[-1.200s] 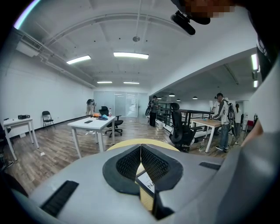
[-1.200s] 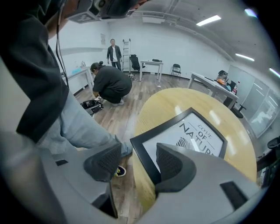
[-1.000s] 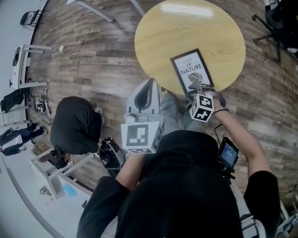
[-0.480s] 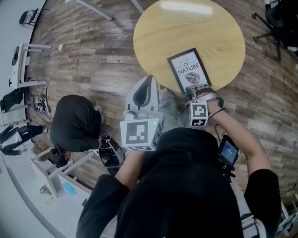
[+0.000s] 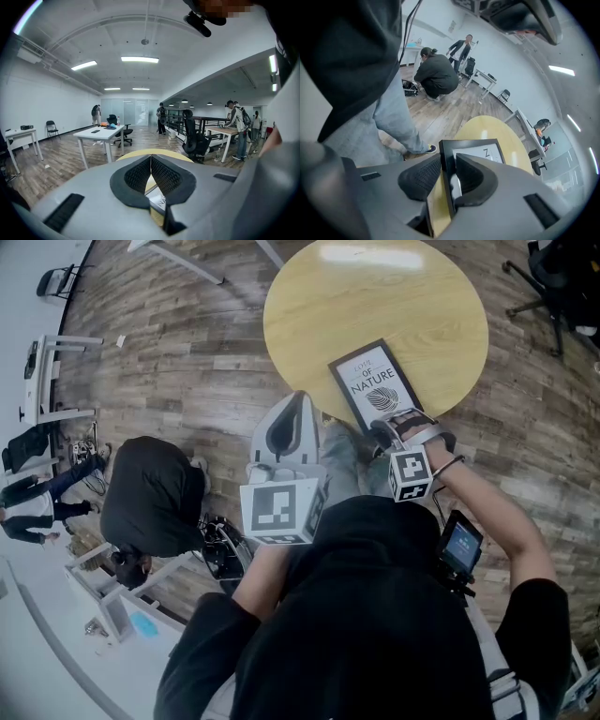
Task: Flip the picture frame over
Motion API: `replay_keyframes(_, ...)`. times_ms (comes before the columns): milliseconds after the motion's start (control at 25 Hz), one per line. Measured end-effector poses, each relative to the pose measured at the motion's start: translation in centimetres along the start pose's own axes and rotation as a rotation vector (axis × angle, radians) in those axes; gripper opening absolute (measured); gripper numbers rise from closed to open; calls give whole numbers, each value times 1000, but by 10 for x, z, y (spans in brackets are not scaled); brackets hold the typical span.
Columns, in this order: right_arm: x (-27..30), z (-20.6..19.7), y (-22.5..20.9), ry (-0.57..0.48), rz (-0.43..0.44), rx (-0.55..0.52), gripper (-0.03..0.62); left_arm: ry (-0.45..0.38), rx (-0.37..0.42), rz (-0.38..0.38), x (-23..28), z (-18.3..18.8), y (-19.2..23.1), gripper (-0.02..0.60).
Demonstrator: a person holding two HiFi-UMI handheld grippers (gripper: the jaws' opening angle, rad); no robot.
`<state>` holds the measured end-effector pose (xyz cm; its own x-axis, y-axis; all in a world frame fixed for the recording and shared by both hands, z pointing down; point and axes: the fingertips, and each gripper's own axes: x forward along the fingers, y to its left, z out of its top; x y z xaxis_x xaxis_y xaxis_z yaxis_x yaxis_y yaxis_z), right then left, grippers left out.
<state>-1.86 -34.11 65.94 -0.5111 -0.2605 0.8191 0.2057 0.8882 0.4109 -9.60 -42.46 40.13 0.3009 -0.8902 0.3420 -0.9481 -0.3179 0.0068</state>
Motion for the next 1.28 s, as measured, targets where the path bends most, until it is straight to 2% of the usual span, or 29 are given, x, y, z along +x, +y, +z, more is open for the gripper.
replay_keyframes(200,-33,29,-36,-114,-58,88,89,-7,13,-10,-1,0,-2,23)
replay_keyframes(440,-76,57,-76,-270,-87,302,87,-16,15,-18,-9,4,-2,23)
replay_keyframes(560,-92,61,-89,-367,-66,425,87,-21,23,-19,-6,6,-3,23)
replay_keyframes(880,-128,54,-134,-677,8,842,87,-14,20,-16,-1,8,-2,23)
replay_keyframes(1080,-143,25,-152,-913,94,1236,87,-8,20,-21,5,8,-5,23)
replay_keyframes(1280,-144,-19,-159,-1039,64,1527,87,-12,21,-36,12,8,-9,23)
